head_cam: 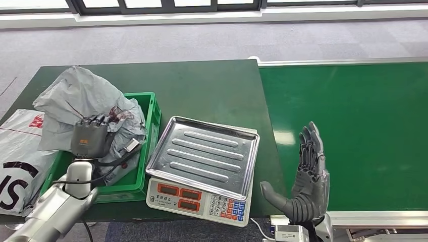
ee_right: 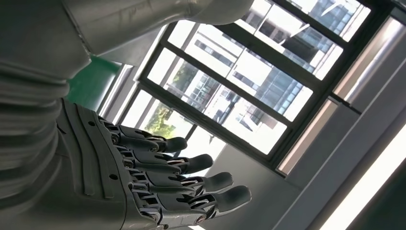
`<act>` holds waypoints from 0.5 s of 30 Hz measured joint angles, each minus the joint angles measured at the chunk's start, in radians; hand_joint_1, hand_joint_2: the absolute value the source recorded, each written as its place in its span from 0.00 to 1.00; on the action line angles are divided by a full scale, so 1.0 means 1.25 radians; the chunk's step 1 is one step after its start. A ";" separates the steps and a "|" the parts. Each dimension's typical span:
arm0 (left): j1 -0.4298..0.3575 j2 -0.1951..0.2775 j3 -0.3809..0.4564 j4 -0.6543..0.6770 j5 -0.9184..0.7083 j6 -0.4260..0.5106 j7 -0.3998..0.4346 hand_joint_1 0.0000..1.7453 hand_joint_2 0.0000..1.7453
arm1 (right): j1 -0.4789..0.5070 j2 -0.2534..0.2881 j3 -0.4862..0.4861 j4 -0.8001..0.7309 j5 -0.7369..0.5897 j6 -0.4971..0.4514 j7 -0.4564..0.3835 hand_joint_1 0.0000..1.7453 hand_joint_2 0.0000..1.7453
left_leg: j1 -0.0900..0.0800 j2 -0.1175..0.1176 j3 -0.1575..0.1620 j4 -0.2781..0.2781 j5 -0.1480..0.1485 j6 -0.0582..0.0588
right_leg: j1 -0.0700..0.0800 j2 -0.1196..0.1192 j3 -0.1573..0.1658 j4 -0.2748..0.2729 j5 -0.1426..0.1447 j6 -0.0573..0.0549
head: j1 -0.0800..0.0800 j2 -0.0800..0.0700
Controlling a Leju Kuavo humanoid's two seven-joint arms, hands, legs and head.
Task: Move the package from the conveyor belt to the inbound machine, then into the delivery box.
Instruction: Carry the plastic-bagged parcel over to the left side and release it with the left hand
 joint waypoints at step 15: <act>0.289 -0.296 0.489 -0.393 1.129 -0.212 -0.680 0.00 0.00 | 0.039 -0.022 0.026 -0.011 -0.017 -0.053 -0.001 0.00 1.00 | -0.001 0.002 -0.005 0.001 -0.004 0.004 | -0.001 0.000 -0.003 0.000 -0.002 0.002 | 0.000 0.000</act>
